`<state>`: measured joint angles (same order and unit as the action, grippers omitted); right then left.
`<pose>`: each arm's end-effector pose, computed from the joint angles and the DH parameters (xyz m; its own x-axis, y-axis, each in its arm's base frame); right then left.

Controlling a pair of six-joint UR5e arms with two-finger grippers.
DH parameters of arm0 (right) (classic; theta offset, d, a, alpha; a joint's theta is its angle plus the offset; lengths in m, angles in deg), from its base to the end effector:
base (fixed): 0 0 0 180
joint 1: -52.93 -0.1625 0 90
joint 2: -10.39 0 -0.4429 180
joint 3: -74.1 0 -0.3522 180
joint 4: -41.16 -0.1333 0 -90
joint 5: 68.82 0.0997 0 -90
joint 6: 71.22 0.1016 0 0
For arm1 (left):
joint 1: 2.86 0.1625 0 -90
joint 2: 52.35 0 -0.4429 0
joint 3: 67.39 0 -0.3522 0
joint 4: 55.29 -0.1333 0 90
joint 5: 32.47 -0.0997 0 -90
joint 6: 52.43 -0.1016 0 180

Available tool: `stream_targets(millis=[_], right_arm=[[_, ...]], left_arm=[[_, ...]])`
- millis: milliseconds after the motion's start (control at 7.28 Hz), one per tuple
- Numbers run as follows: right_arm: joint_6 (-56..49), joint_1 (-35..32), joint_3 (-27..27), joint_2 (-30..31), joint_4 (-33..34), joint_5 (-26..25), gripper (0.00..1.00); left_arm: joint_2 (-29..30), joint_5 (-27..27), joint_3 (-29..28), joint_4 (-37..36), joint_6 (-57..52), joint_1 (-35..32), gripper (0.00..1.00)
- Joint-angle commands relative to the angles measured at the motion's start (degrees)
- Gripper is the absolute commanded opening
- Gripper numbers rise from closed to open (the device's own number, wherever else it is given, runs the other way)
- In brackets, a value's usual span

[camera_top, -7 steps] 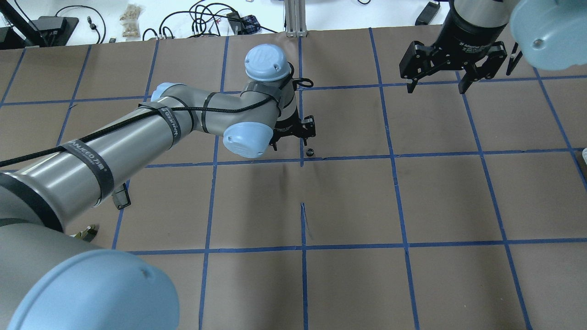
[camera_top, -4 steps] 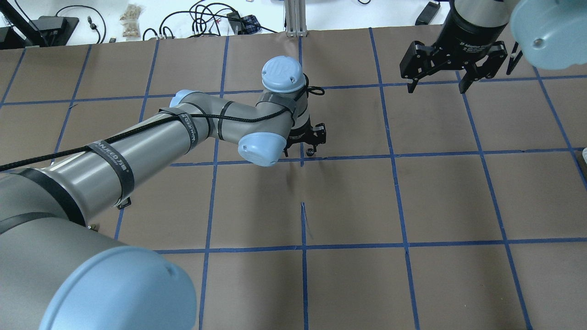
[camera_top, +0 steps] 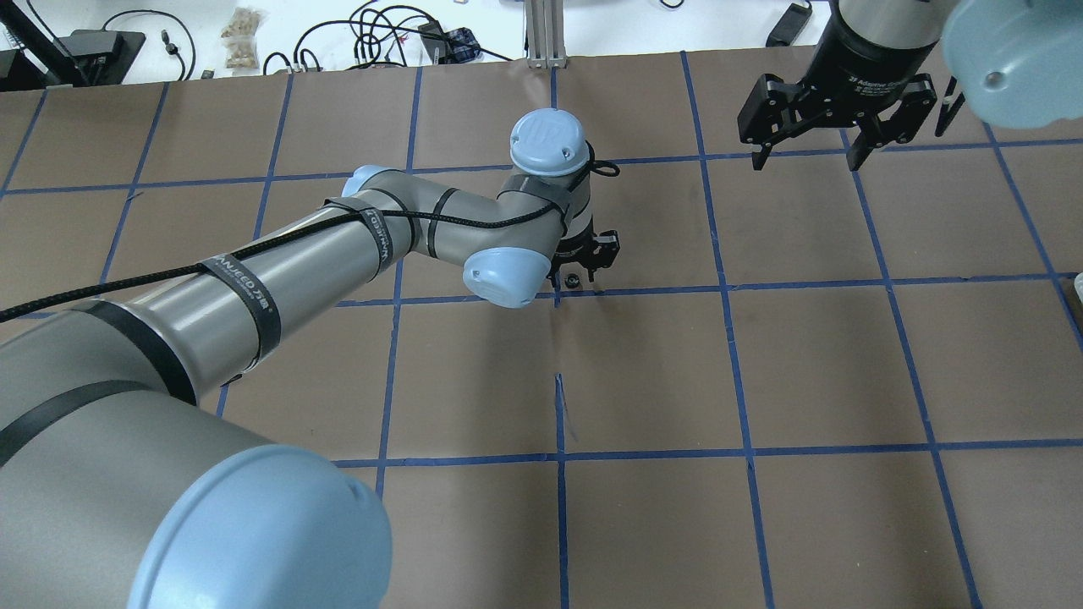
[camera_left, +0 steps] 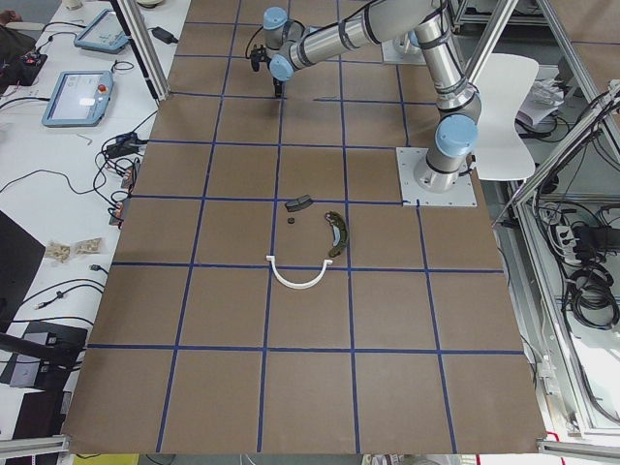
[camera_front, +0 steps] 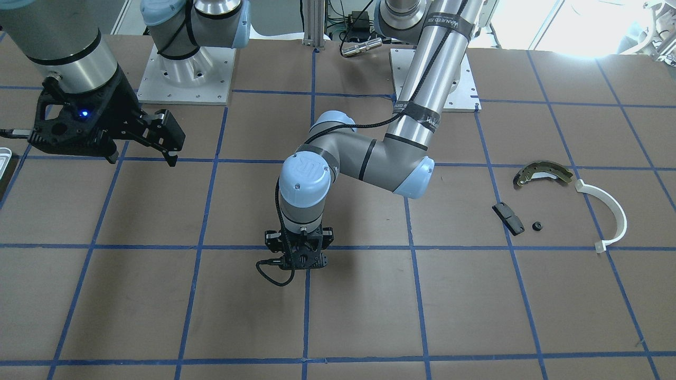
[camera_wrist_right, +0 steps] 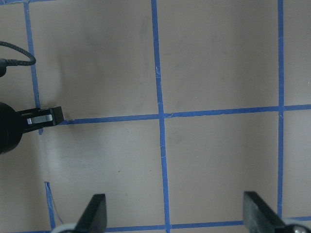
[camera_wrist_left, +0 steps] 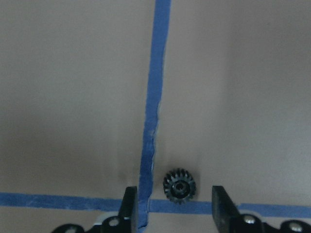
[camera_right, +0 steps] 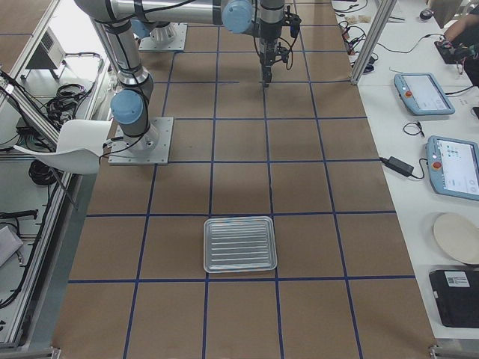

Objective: Place bearing gear from tray to pile

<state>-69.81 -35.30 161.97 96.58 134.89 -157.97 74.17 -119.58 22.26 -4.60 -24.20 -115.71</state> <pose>0.1198 -0.4887 0.4961 -0.9984 0.0549 -0.0157 0.0555 0.9978 -0.0354 -0.3811 -0.5480 0.2147 -0.9933 -0.0913 0.0703 -0.0932 0.9953 -0.0244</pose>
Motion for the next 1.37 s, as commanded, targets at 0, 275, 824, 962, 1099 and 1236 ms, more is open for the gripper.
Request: stream_targets(millis=[0, 275, 824, 962, 1099, 1236], right_arm=[[0.0, 0.0, -0.1, 0.0, 0.0, -0.1, 1.00], [0.1, 0.1, -0.1, 0.0, 0.0, -0.1, 1.00], [0.0, 0.0, -0.2, 0.0, 0.1, 0.0, 1.00], [0.0, 0.1, -0.1, 0.0, 0.1, -0.1, 1.00], [0.0, 0.1, -0.1, 0.0, 0.1, -0.1, 1.00], [0.1, 0.1, -0.2, 0.0, 0.2, 0.0, 1.00]], left_arm=[[1.0, -0.8, -0.3, 0.0, 0.1, -0.2, 0.59], [1.0, -1.2, -0.3, -0.1, -0.4, -0.2, 0.33], [-0.5, -1.2, -0.5, 0.9, -1.5, 0.3, 0.04], [-2.2, -1.5, 0.8, 2.7, -6.9, 1.9, 0.05], [-4.8, -1.3, 0.8, 5.7, -11.0, 5.6, 0.05], [-8.5, -1.5, 0.8, 11.5, -17.8, 10.0, 0.05]])
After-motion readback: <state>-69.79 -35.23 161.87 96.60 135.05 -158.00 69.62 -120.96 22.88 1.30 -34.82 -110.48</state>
